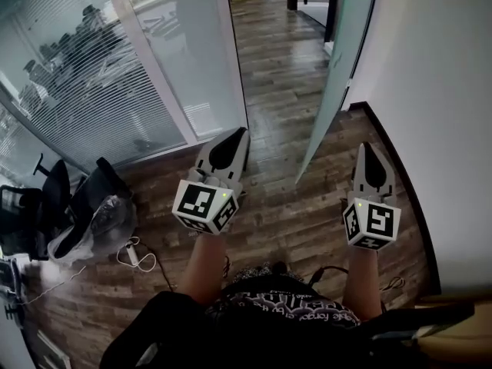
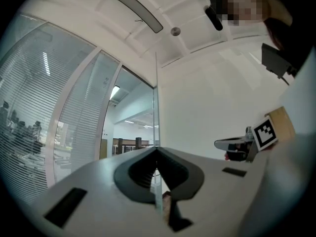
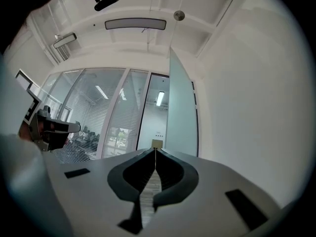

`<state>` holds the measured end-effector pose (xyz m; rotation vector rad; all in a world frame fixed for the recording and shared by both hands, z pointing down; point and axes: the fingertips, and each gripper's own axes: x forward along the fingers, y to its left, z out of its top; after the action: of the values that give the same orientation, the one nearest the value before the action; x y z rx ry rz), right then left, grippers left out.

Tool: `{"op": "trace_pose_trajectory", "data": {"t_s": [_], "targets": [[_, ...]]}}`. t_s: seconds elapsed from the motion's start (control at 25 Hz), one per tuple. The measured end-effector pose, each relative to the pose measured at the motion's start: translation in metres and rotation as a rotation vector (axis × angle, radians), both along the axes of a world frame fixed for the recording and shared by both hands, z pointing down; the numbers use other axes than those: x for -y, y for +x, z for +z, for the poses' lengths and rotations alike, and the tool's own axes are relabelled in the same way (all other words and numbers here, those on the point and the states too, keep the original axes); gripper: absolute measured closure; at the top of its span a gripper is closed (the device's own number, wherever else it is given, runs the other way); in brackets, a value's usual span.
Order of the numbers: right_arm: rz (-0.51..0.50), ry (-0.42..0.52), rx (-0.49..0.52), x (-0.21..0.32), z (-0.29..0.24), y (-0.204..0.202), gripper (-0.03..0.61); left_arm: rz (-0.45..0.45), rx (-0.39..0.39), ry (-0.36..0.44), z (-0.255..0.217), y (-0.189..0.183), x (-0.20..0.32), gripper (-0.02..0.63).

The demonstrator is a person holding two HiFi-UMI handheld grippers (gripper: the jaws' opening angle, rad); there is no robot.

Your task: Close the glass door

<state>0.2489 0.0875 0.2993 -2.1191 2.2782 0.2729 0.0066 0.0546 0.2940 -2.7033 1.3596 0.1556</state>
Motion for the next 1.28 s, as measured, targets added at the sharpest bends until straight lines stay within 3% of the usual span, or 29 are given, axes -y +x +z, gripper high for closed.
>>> {"op": "trace_pose_trajectory", "data": {"t_s": [0.32, 0.84, 1.28], "targets": [[-0.008, -0.012, 0.01, 0.061, 0.009, 0.012, 0.574, -0.018, -0.006, -0.012, 0.009, 0.004, 0.053, 0.611], [0.101, -0.028, -0.02, 0.2, 0.011, 0.04, 0.574, 0.105, -0.001, 0.024, -0.003, 0.036, 0.211, 0.611], [0.155, -0.034, 0.019, 0.262, 0.016, 0.064, 0.574, 0.145, 0.015, 0.006, -0.001, 0.054, 0.282, 0.611]]}}
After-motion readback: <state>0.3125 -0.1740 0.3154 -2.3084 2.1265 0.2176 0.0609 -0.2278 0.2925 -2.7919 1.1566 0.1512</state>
